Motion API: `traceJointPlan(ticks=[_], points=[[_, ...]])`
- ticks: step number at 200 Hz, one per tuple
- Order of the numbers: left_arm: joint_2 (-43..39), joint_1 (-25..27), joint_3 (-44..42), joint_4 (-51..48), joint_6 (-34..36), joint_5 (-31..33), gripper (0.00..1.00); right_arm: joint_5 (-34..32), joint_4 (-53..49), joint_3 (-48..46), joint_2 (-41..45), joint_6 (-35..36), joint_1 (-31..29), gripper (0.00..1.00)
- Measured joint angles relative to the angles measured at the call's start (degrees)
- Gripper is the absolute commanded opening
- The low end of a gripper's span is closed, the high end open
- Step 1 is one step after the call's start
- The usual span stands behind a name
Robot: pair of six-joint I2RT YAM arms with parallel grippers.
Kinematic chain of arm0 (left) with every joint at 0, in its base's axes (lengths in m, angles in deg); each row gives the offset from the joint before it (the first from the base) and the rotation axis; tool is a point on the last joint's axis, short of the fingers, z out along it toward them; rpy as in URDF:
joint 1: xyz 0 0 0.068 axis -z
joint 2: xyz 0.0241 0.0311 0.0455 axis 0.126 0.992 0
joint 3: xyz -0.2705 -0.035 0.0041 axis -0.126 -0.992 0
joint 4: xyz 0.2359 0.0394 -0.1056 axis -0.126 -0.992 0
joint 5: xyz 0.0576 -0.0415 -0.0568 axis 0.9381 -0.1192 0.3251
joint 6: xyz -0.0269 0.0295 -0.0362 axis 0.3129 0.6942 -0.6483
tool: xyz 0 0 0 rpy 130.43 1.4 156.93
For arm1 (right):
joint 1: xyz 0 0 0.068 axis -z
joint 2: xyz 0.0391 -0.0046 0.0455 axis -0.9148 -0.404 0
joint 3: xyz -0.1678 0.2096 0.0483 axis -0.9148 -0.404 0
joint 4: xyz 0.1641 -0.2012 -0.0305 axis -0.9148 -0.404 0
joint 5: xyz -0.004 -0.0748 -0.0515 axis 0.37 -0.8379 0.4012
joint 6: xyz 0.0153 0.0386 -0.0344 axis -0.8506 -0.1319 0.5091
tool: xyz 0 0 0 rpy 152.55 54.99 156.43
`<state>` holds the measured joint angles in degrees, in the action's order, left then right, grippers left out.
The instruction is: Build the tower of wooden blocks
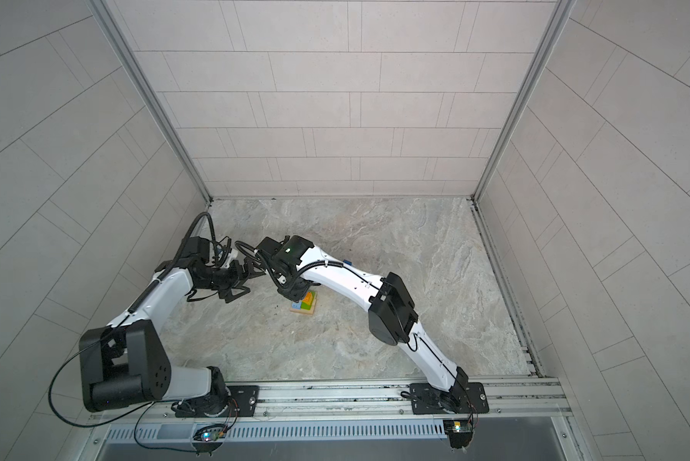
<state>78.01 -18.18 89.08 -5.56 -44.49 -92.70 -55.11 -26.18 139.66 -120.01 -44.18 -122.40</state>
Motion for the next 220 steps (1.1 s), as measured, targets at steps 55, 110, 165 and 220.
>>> traceJointPlan(ticks=[55,110,165,220], points=[[-0.02,-1.18,0.00,-0.76,0.11,2.73,1.00,-0.11,0.02,0.37,-0.07,0.50,0.04,0.24],[-0.04,-2.08,0.00,-2.03,0.13,6.08,1.00,-0.09,0.04,0.37,-0.59,1.16,0.50,0.24],[-0.04,-2.38,0.02,-2.47,0.13,6.67,1.00,-0.09,0.24,0.44,-1.14,1.20,0.68,0.24],[-0.15,-2.51,0.02,-2.47,0.13,6.58,1.00,-0.07,0.52,1.11,-1.25,1.22,0.74,0.24]])
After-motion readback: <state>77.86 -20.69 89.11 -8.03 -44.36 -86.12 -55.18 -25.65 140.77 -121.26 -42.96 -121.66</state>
